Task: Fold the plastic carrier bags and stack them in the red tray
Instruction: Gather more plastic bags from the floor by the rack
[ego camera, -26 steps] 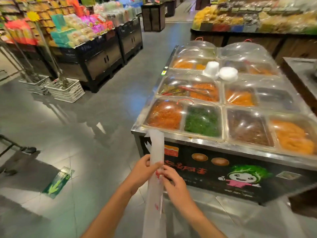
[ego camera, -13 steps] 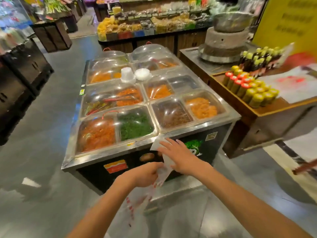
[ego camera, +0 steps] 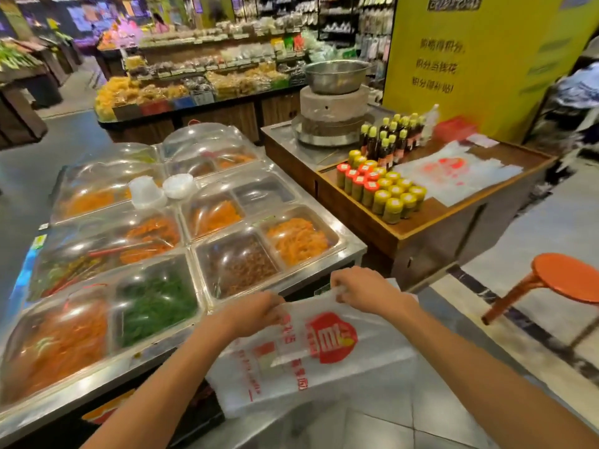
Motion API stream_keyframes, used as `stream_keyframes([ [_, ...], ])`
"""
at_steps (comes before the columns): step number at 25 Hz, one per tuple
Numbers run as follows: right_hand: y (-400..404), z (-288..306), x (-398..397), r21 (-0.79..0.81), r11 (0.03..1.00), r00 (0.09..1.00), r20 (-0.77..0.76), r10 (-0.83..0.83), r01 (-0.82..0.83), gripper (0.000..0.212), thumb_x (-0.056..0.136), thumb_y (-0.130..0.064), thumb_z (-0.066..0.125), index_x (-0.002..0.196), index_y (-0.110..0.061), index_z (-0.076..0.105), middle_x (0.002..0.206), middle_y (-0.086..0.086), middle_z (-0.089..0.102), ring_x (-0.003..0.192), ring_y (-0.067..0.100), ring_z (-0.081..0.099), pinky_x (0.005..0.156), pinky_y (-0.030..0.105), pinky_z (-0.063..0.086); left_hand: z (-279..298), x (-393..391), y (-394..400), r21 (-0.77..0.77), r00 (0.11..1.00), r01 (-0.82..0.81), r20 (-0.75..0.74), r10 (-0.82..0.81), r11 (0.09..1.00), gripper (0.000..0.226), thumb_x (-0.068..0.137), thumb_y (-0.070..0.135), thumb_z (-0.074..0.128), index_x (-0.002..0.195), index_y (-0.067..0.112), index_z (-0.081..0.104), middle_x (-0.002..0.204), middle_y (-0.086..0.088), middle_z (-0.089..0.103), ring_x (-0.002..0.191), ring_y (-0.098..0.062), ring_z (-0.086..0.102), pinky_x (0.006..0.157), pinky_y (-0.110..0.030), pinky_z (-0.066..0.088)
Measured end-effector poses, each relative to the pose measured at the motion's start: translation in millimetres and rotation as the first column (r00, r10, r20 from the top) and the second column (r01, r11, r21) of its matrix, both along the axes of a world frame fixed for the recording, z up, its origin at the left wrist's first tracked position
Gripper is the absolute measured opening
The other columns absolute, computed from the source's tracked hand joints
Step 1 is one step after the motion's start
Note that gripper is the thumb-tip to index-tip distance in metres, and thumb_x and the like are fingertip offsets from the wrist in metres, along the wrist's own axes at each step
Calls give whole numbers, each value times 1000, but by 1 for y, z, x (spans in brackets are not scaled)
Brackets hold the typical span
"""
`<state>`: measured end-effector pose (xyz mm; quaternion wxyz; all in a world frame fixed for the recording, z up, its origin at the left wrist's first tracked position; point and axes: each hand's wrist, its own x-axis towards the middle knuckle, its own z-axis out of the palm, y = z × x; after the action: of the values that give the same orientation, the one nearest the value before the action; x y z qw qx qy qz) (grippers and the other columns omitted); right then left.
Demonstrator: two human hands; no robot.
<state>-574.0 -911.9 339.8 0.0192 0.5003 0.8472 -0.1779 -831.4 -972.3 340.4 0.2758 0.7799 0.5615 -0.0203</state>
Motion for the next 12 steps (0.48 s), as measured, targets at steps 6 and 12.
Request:
stream_keyframes([
  [6,58,16,114,-3,988,988,32,-152,152,9,92,-26,65,101,-25,63,98,-7,58,98,18,58,81,36,46,2,97,103,12,991,135,11,-135,991,24,105,32,47,108,18,65,105,3,65,93,-9,59,85,-25,46],
  [12,120,10,208,68,951,946,108,-307,301,5,93,-27,62,97,-28,60,114,1,64,109,26,59,74,33,37,2,179,215,120,946,325,-50,-321,938,20,103,25,49,114,19,65,105,8,60,97,-8,53,84,-26,41],
])
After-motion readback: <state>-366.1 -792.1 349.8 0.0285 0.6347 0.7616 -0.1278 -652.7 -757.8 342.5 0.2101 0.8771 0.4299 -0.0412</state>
